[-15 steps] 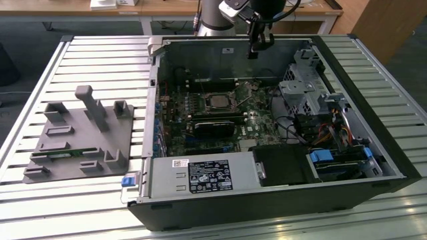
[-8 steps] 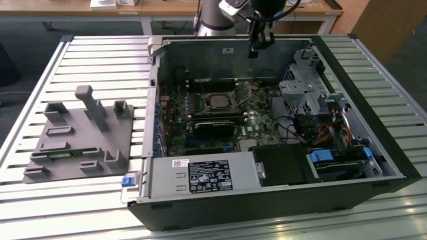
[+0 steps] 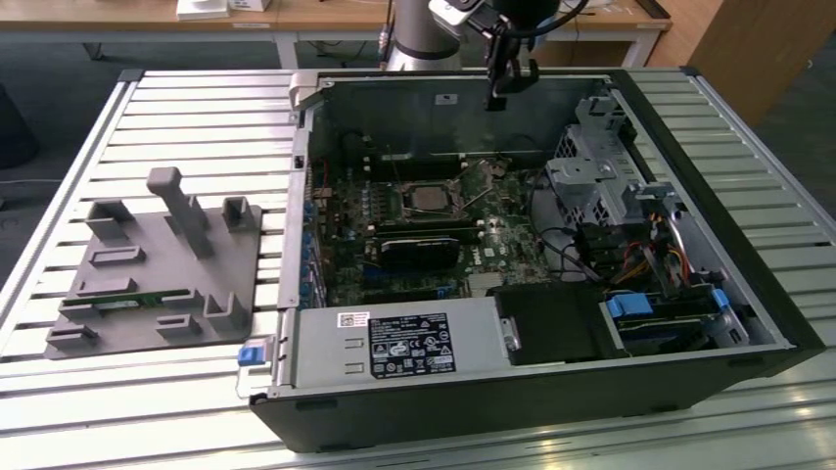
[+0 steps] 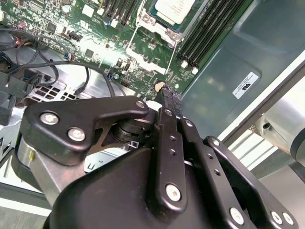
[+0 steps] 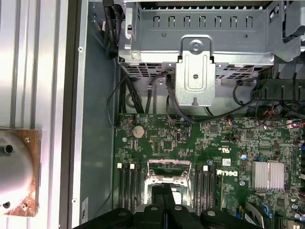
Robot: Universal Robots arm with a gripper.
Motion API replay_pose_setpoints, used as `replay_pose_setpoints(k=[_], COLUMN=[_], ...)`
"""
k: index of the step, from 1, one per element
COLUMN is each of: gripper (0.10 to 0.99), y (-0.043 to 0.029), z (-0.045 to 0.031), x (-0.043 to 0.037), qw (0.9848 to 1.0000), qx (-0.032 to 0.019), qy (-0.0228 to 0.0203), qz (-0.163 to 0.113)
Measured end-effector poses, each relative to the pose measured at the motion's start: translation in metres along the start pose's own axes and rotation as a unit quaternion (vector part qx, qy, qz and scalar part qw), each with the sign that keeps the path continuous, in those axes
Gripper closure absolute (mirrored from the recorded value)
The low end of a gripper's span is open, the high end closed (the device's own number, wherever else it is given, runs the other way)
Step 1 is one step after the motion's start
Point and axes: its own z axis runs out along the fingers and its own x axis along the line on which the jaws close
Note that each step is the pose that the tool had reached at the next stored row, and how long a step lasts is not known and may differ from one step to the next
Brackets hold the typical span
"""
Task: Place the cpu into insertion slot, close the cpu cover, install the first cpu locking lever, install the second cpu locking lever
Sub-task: 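Close the cpu cover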
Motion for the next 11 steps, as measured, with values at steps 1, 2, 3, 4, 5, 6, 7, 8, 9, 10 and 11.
replay_pose_setpoints(k=[1, 2, 3, 4, 5, 6, 7, 8, 9, 10, 11], gripper=[0.98, 0.98, 0.98, 0.98, 0.98, 0.98, 0.98, 0.98, 0.98, 0.98, 0.98], y=[0.0, 0.0, 0.0, 0.0, 0.0, 0.0, 0.0, 0.0001, 0.0001, 0.0001, 0.0001], z=[-0.0004, -0.0008, -0.0013, -0.0017, -0.0022, -0.0026, -0.003, -0.0034, -0.0038, -0.0042, -0.0047], x=[0.0, 0.0001, 0.0001, 0.0002, 0.0002, 0.0002, 0.0003, 0.0003, 0.0003, 0.0004, 0.0004], qw=[1.0, 1.0, 1.0, 1.0, 1.0, 1.0, 1.0, 1.0, 1.0, 1.0, 1.0], qx=[0.0, 0.0, 0.0, 0.0, 0.0, 0.0, 0.0, 0.0, 0.0, 0.0, 0.0], qy=[0.0, 0.0, 0.0, 0.0, 0.0, 0.0, 0.0, 0.0, 0.0, 0.0, 0.0], qz=[0.0, 0.0, 0.0, 0.0, 0.0, 0.0, 0.0, 0.0, 0.0, 0.0, 0.0])
